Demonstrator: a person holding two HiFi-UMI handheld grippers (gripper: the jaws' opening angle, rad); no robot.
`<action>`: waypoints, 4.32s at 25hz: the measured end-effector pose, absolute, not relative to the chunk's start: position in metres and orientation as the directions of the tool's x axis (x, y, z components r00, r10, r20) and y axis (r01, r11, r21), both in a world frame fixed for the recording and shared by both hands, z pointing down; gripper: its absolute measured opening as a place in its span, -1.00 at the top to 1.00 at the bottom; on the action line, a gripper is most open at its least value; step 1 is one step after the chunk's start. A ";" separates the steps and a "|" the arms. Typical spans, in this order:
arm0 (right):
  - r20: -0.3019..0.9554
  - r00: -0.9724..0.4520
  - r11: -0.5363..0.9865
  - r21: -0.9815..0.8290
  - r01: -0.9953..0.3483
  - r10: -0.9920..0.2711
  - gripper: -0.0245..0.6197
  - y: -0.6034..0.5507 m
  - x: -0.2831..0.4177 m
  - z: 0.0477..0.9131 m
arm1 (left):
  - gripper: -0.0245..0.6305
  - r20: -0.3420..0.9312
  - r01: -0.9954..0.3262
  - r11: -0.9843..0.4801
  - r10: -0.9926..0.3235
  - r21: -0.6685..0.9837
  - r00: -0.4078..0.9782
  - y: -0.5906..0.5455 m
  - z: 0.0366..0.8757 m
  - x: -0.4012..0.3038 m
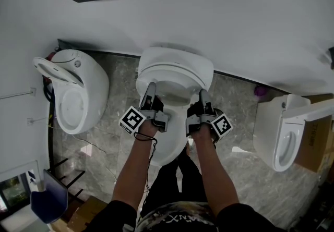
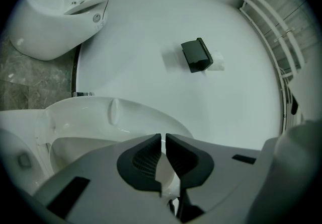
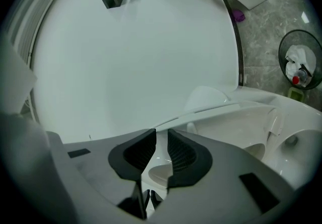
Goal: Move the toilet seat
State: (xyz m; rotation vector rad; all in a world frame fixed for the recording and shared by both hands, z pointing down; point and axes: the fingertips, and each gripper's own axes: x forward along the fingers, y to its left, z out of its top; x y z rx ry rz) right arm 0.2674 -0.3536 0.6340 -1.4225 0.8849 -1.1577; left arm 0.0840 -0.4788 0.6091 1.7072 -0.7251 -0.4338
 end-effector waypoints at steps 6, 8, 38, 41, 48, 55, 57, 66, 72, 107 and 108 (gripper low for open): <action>0.150 0.221 -0.150 -0.989 0.015 -0.964 0.69 -0.360 0.263 0.620 | 0.79 0.057 -0.196 -0.137 -0.662 0.971 0.747 -0.477 0.599 0.090; 0.135 0.209 -0.140 -0.990 -0.010 -0.969 0.69 -0.363 0.262 0.612 | 0.80 0.066 -0.217 -0.150 -0.657 0.964 0.751 -0.477 0.596 0.088; 0.050 -0.159 0.091 -0.639 -0.764 -0.986 0.91 -0.363 0.169 0.370 | 0.84 -0.006 -0.341 -0.728 -0.428 0.594 0.904 -0.411 0.369 0.069; 0.062 -0.187 0.122 -0.555 -0.823 -0.980 0.91 -0.356 0.158 0.351 | 0.84 -0.008 -0.344 -0.771 -0.412 0.536 0.911 -0.400 0.348 0.068; 0.055 -0.243 0.203 -0.389 -0.898 -0.968 0.91 -0.335 0.136 0.294 | 0.84 -0.019 -0.347 -0.862 -0.380 0.370 0.925 -0.370 0.289 0.064; -0.036 -0.368 0.363 -0.279 -0.889 -0.929 0.91 -0.311 0.108 0.230 | 0.84 -0.079 -0.293 -0.916 -0.325 0.275 0.942 -0.334 0.225 0.051; -0.051 -0.397 0.396 -0.252 -0.883 -0.917 0.91 -0.302 0.103 0.214 | 0.84 -0.086 -0.274 -0.928 -0.303 0.252 0.949 -0.324 0.212 0.047; -0.036 -0.539 0.539 -0.109 -0.835 -0.842 0.91 -0.264 0.065 0.175 | 0.84 -0.078 -0.245 -0.962 -0.255 0.119 0.964 -0.286 0.175 0.025; 0.004 -0.604 0.604 -0.045 -0.796 -0.797 0.91 -0.240 0.047 0.179 | 0.84 -0.061 -0.230 -0.969 -0.236 0.090 0.970 -0.265 0.174 0.016; -0.003 -0.656 0.655 0.039 -0.754 -0.755 0.92 -0.220 0.033 0.190 | 0.84 -0.002 -0.266 -0.961 -0.267 0.076 0.964 -0.243 0.193 0.010; -0.005 -0.649 0.648 0.043 -0.760 -0.761 0.92 -0.220 0.033 0.187 | 0.83 -0.004 -0.266 -0.961 -0.267 0.075 0.964 -0.242 0.192 0.010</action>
